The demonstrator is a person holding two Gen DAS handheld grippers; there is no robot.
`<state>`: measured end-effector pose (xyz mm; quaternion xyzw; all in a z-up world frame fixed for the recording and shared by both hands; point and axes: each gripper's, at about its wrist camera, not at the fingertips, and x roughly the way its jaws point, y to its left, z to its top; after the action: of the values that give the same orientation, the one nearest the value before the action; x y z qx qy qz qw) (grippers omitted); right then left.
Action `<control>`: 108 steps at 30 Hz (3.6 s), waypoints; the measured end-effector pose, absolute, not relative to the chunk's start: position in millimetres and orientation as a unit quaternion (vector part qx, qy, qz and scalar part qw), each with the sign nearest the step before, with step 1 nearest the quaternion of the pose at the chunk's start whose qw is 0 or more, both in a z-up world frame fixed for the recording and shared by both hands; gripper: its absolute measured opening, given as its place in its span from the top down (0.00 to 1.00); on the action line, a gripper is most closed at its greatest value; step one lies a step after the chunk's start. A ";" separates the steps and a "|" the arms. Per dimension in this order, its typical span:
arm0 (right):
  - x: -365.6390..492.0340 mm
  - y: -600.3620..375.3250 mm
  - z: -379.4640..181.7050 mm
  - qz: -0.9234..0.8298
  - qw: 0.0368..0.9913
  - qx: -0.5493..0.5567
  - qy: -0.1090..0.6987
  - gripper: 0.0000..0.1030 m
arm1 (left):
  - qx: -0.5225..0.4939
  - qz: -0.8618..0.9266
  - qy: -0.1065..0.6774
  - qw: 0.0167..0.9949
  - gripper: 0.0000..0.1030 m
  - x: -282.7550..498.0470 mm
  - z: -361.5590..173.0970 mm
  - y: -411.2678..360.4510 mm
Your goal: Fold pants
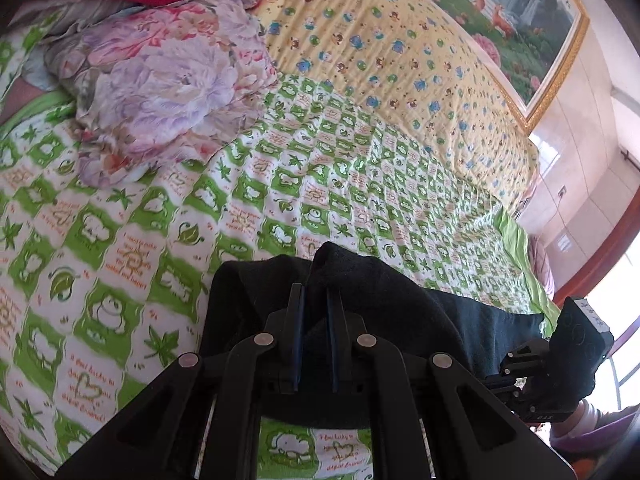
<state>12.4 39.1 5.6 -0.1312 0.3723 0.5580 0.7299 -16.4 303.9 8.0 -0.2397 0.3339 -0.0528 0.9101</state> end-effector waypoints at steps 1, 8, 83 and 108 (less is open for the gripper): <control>10.1 38.8 4.9 0.560 0.728 -0.137 0.371 0.93 | -0.244 -0.049 0.334 0.909 0.91 -19.0 5.6 304.9; 7.4 38.3 -1.5 0.559 0.722 -0.139 0.383 0.90 | -0.274 -0.018 0.336 0.901 0.90 -41.1 -5.0 309.2; 152.7 41.9 36.6 0.405 0.830 -0.106 0.370 0.91 | -0.258 0.063 0.281 0.922 0.79 -27.7 31.1 277.6; 119.4 -47.6 29.2 0.336 0.858 0.038 0.386 0.85 | -0.260 0.117 0.301 0.910 0.44 -45.2 19.6 279.8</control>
<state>119.4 -47.6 29.2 0.0385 0.3857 0.3359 0.8584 -45.2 279.8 19.6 -0.2596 0.3013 0.1169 0.9100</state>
